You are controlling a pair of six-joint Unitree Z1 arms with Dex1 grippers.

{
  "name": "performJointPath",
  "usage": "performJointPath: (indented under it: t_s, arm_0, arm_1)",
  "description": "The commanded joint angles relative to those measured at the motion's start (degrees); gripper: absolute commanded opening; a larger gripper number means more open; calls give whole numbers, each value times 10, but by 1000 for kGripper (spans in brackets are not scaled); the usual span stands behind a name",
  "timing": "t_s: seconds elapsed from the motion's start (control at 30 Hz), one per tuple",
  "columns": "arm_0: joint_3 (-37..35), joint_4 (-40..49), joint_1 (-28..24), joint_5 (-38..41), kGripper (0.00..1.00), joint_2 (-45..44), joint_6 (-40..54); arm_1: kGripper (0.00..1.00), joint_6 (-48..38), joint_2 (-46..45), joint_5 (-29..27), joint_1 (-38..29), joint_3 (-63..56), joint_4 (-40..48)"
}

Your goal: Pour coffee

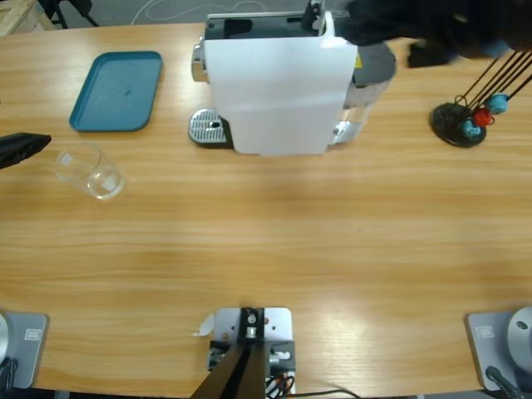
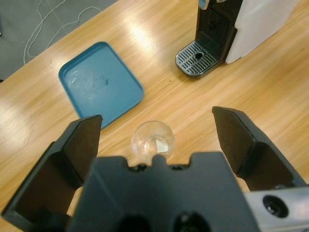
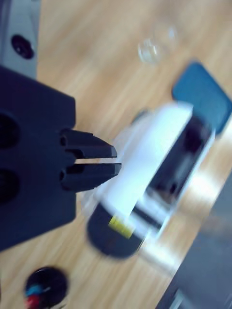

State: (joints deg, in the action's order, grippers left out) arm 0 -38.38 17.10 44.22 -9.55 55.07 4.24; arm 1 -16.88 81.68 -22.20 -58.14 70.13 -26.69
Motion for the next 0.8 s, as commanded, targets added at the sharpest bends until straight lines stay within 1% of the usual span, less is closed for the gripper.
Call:
performJointPath:
  t_s: [0.03, 0.1, 0.2, 0.3, 0.43, 0.57, 0.67, 0.8]
  arm_0:
    - [-21, 20, -5, 26, 1000, -12, 6]
    - [-22, 19, -5, 34, 1000, -8, 6]
    - [-24, 19, -5, 41, 996, -8, 6]
    - [-22, 19, -5, 40, 996, -8, 6]
    - [-21, 19, -5, 36, 996, -12, 6]
    - [-20, 18, -5, 36, 996, -7, 6]
    - [-14, 20, -5, 34, 996, -14, 6]
    - [-20, 33, -5, 33, 996, -21, 6]
  arm_1:
    - [0, -97, 15, -106, 76, 5, 70]
    - [0, -99, 59, -85, 102, 46, 100]
    - [0, -115, 126, -57, 127, 98, 105]
    - [0, -154, 141, -36, 127, 109, 107]
    - [0, -219, 137, -25, 92, 108, 106]
    - [0, -261, 141, -17, 70, 123, 108]
    - [0, -269, 166, -17, 42, 152, 109]
    - [0, -276, 200, -7, 39, 159, 116]
